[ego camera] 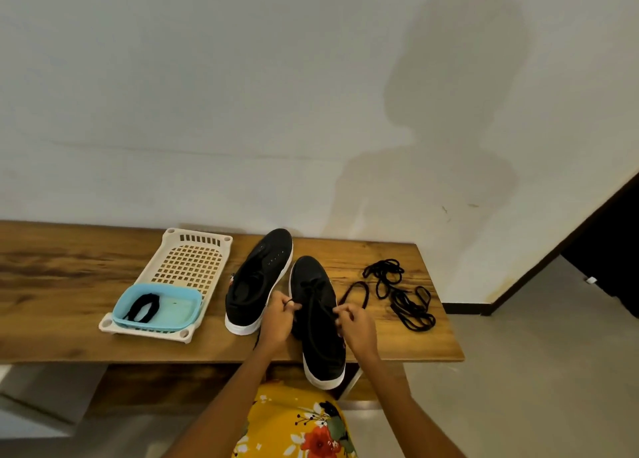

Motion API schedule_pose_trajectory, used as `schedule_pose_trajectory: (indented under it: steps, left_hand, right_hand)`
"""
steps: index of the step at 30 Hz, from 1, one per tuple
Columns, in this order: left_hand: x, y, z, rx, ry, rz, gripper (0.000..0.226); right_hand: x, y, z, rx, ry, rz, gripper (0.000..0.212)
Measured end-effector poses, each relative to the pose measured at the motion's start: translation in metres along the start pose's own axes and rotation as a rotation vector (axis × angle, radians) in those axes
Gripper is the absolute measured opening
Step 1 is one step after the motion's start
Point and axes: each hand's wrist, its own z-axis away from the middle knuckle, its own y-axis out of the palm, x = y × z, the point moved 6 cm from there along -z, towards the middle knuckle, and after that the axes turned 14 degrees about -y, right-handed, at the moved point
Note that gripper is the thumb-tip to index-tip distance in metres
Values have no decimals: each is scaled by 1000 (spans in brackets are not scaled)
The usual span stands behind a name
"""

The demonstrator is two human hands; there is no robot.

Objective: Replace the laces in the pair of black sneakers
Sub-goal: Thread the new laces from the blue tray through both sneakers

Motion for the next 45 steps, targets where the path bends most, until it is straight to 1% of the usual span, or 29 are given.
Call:
schedule_pose_trajectory:
  steps: [1,2,3,6,8,9,11,13,16,18,19,22,24,26,29,31,33,35,38,42,45]
  left_hand:
    - [2,-3,2,14,-21,40,16]
    - [5,-5,4,25,-32,50,17]
    - [6,-7,5,36,-23,37,18]
    - [3,-8,9,70,56,-78,17]
    - [0,-9,8,91,84,-83,13]
    - [-2,-8,6,89,85,-72,15]
    - [-8,-8,-3,42,78,-38,23]
    - [-18,-5,-14,-16,116,-57,26]
    - [-32,8,-34,-71,197,-147,32]
    - [-33,15,-46,-119,243,-175,30]
    - [-32,17,-50,-138,277,-182,28]
    - [-21,20,-53,-191,406,-139,20]
    - [-13,21,-53,-218,439,-88,15]
    - [-10,23,-53,-231,472,-64,12]
    - [-11,23,-51,-234,572,-112,20]
    - [-11,22,-48,-232,617,-152,24]
    - [-11,21,-46,-270,607,-186,22]
    - [-12,21,-42,-331,580,-224,16]
    - [-16,20,-36,-384,536,-253,11]
    - [-13,15,-34,-412,392,-112,6]
    - [-8,16,-34,-382,393,-61,11]
  right_hand:
    - [-3,0,5,-37,54,-48,16]
    - [-7,2,10,-39,90,-59,15]
    - [-10,5,14,-13,86,-6,14]
    - [-8,8,18,41,23,52,15]
    - [-1,7,11,33,-54,89,17]
    - [4,6,5,17,-92,131,18]
    - [9,4,-11,-37,-137,207,18]
    - [10,5,-32,-70,-163,212,21]
    - [6,19,-58,-15,-230,112,25]
    - [0,31,-68,36,-271,99,27]
    - [-4,35,-70,35,-288,104,25]
    - [-15,38,-69,-35,-319,86,18]
    - [-21,39,-63,-91,-347,86,12]
    - [-23,42,-58,-153,-367,96,10]
    - [-27,42,-55,-196,-377,59,13]
    - [-28,43,-54,-158,-407,-4,23]
    - [-27,45,-54,-102,-404,3,31]
    - [-23,45,-56,-91,-391,84,26]
    - [-17,41,-61,-132,-400,141,13]
    - [-22,39,-61,-173,-322,210,14]
    - [-23,37,-56,-192,-323,169,9]
